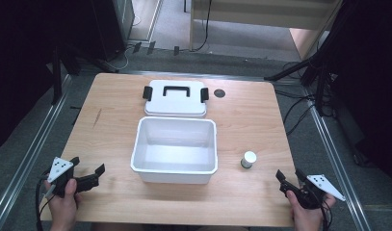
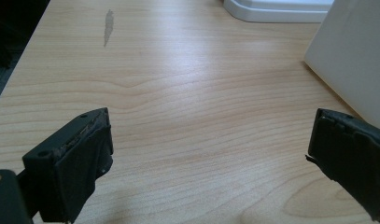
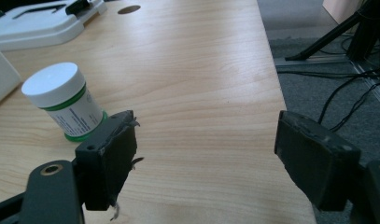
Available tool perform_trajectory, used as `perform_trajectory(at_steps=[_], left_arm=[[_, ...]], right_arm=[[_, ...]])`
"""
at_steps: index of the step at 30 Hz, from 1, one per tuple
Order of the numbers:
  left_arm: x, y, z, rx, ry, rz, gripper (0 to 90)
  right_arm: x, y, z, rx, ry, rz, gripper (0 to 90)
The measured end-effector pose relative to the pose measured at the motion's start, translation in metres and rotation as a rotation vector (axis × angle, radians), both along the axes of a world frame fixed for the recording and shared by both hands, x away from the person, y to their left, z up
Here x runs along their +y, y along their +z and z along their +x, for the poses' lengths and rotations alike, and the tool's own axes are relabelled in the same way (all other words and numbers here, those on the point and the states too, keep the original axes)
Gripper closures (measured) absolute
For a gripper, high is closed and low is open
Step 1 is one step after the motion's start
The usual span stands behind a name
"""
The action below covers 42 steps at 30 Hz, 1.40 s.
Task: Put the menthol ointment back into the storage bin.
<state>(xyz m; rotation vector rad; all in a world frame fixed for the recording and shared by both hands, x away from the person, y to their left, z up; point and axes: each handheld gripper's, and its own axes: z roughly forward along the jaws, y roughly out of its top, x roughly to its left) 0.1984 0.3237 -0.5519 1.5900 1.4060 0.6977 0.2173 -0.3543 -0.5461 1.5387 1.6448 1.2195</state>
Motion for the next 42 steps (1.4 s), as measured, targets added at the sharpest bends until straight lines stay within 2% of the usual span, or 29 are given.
perform_trajectory(at_steps=[4, 9, 10, 12, 14, 16, 17, 18, 19, 22, 23, 24, 26, 27, 30, 33, 36, 38, 40, 41, 42], left_arm=[[0.000, 0.000, 0.000, -0.004, 0.000, -0.004, 0.6], [0.000, 0.000, -0.001, -0.007, -0.002, -0.006, 0.6], [0.000, 0.000, -0.001, -0.006, -0.004, -0.003, 0.6], [0.000, 0.000, -0.001, -0.007, -0.005, -0.003, 0.6], [0.000, 0.000, -0.001, -0.007, -0.007, 0.000, 0.6], [0.000, 0.000, -0.001, -0.006, -0.007, -0.001, 0.6], [0.000, 0.000, -0.001, -0.006, -0.008, 0.000, 0.6], [0.000, 0.000, -0.001, -0.007, -0.008, -0.001, 0.6], [0.000, 0.000, -0.001, -0.007, -0.008, -0.001, 0.6], [0.000, 0.000, -0.001, -0.006, -0.008, -0.001, 0.6], [0.000, 0.000, -0.001, -0.006, -0.008, -0.001, 0.6], [0.000, 0.000, -0.001, -0.007, -0.006, 0.001, 0.6], [0.000, 0.000, -0.001, -0.006, -0.008, 0.002, 0.6], [0.000, 0.000, -0.001, -0.006, -0.008, 0.002, 0.6], [0.000, 0.000, -0.001, -0.010, -0.007, 0.001, 0.6], [-0.001, 0.000, -0.001, -0.009, -0.007, 0.005, 0.6], [-0.001, 0.000, -0.001, -0.011, -0.006, 0.004, 0.6], [0.000, 0.000, -0.001, -0.010, -0.006, 0.003, 0.6], [0.000, 0.000, -0.001, -0.011, -0.006, 0.004, 0.6], [0.000, 0.000, -0.001, -0.011, -0.006, 0.004, 0.6], [0.000, 0.000, -0.001, -0.011, -0.005, 0.004, 0.6]], right_arm=[[0.004, 0.000, 0.002, 0.016, 0.002, -0.028, 23.0], [0.004, 0.002, 0.005, 0.042, 0.002, -0.039, 22.9], [0.004, 0.003, 0.006, 0.066, -0.003, -0.058, 23.5], [0.004, 0.003, 0.007, 0.073, 0.000, -0.061, 23.5], [0.005, 0.005, 0.010, 0.116, 0.028, -0.086, 21.7], [0.006, 0.006, 0.011, 0.131, 0.042, -0.093, 21.0], [0.008, 0.007, 0.012, 0.150, 0.057, -0.109, 20.2], [0.011, 0.008, 0.013, 0.183, 0.078, -0.153, 19.8], [0.011, 0.008, 0.013, 0.183, 0.078, -0.153, 19.8], [0.016, 0.014, 0.017, 0.259, 0.122, -0.205, 19.2], [0.016, 0.014, 0.017, 0.259, 0.122, -0.205, 19.2], [0.018, 0.018, 0.020, 0.299, 0.144, -0.229, 19.1], [0.020, 0.022, 0.022, 0.331, 0.166, -0.251, 18.2], [0.020, 0.022, 0.022, 0.331, 0.166, -0.251, 18.2], [0.023, 0.031, 0.027, 0.360, 0.180, -0.307, 18.3], [0.026, 0.036, 0.030, 0.387, 0.190, -0.323, 17.7], [0.032, 0.042, 0.037, 0.471, 0.209, -0.365, 16.9], [0.034, 0.042, 0.039, 0.481, 0.214, -0.375, 17.0], [0.039, 0.045, 0.045, 0.537, 0.222, -0.405, 17.8], [0.039, 0.045, 0.045, 0.537, 0.222, -0.405, 17.8], [0.041, 0.047, 0.049, 0.573, 0.230, -0.419, 17.6]])
